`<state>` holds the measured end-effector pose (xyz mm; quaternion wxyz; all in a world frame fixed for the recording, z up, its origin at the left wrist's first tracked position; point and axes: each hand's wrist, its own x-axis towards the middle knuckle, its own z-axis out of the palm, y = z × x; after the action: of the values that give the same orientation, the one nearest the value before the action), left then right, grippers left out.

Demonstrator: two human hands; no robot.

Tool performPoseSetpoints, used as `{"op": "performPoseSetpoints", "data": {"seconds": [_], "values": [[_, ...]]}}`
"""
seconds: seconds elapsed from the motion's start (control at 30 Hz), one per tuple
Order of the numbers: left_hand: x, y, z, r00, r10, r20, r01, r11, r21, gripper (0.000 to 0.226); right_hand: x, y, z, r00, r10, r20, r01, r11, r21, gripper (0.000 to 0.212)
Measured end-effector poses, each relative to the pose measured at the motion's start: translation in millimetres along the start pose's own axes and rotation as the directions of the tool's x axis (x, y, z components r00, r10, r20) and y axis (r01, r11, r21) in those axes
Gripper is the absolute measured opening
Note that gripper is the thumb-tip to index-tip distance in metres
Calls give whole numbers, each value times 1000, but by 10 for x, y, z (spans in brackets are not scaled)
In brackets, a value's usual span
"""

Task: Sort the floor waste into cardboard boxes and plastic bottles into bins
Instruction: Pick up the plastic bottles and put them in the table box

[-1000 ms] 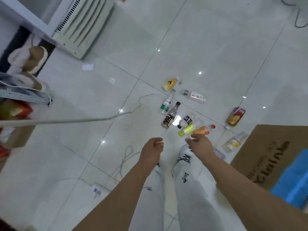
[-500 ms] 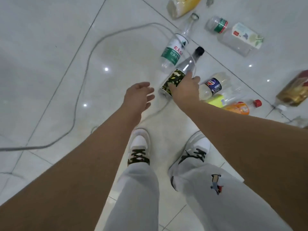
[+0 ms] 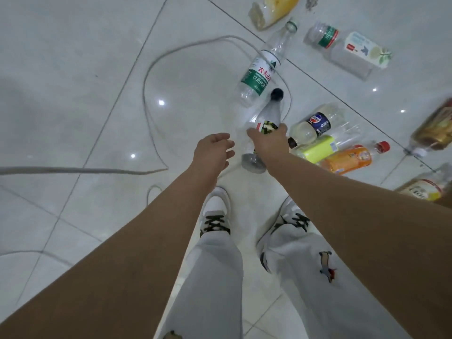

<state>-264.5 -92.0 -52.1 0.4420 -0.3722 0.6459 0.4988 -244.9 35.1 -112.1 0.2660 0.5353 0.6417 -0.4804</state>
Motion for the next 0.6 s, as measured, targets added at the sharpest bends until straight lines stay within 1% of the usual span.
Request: {"op": "performPoseSetpoints", "data": {"seconds": [0.07,0.13,0.2,0.27,0.33,0.43,0.53,0.57,0.6], "values": [[-428,127,-6,1000,4,12,-4,1000,14,31,-498,74,-203,999,-23,32,22,999,37,86],[-947,312,-40,1000,16,15,-17,999,30,32,-1094,3,-467,997,-45,68,38,994,98,84],[-1561,585,-77,999,38,9,-38,999,33,33,-1764,-262,-813,991,-96,95,77,979,187,82],[-2267,970,-74,996,92,12,-92,996,18,34,-2472,-664,-1250,980,-185,74,158,947,279,79],[-3060,1382,-29,990,134,44,-134,991,3,35,-3209,-1090,-1777,968,-249,35,221,908,355,65],[-4304,1977,105,961,227,156,-228,974,-14,36,-4285,-1619,-2594,936,-348,-51,335,842,424,47],[-5466,2477,306,901,315,299,-300,949,-95,34,-5261,-1962,-3347,883,-425,-198,466,755,461,30],[-5843,2611,407,871,336,358,-317,942,-112,35,-5557,-1999,-3577,864,-438,-247,502,730,463,29],[-6206,2732,524,835,361,416,-341,932,-123,35,-5839,-2024,-3803,840,-449,-304,542,705,457,33]]}}
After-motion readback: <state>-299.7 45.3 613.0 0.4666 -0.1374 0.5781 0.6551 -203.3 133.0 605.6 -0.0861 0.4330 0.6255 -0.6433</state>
